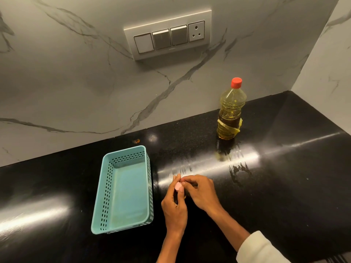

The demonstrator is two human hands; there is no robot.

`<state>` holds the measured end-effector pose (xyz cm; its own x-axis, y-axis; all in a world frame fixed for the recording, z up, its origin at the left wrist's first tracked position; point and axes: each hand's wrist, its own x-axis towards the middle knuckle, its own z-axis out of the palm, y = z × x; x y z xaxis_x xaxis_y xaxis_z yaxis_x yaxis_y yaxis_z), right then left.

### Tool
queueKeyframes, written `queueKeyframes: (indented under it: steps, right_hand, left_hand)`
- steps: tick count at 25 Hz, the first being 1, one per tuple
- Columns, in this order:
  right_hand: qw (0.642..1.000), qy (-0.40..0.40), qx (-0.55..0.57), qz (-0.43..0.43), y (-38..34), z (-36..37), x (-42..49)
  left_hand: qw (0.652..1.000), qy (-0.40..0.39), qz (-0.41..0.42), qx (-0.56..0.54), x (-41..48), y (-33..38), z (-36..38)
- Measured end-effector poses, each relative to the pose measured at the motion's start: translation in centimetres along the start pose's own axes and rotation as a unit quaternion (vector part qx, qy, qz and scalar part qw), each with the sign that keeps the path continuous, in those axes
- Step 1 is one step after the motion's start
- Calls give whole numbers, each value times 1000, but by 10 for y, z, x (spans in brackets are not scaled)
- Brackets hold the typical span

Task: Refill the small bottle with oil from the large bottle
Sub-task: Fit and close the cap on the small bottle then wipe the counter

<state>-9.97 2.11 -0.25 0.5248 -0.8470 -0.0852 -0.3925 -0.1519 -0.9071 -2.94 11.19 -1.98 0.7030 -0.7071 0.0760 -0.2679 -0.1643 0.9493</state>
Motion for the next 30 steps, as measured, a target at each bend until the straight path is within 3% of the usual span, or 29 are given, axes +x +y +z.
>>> queueKeyframes:
  steps: [3,8,15,19,21,24,28,30]
  right_hand:
    - [999,-23,-28,29,6,0,5]
    - [999,29,39,12,-1,1,-11]
    - [993,108,37,-13,-6,15,-43]
    - [992,95,63,49,-1,7,-41]
    - [975,104,137,141,4,4,-36]
    - [924,43,299,234,2,13,-37]
    - [823,20,488,289,-6,12,-36]
    - [803,22,521,287,-6,11,-32]
  left_hand:
    - [999,-33,-16,28,1,-3,-4]
    - [995,-79,8,67,-2,-16,-15]
    - [995,-11,19,98,-5,-13,-9]
    - [994,48,-57,76,-5,6,-13]
    - [992,79,-89,33,-5,21,-16]
    - [993,84,-82,14,-5,29,-19]
    - [991,97,-90,-2,-1,33,-25]
    - [991,96,-88,-13,0,39,-26]
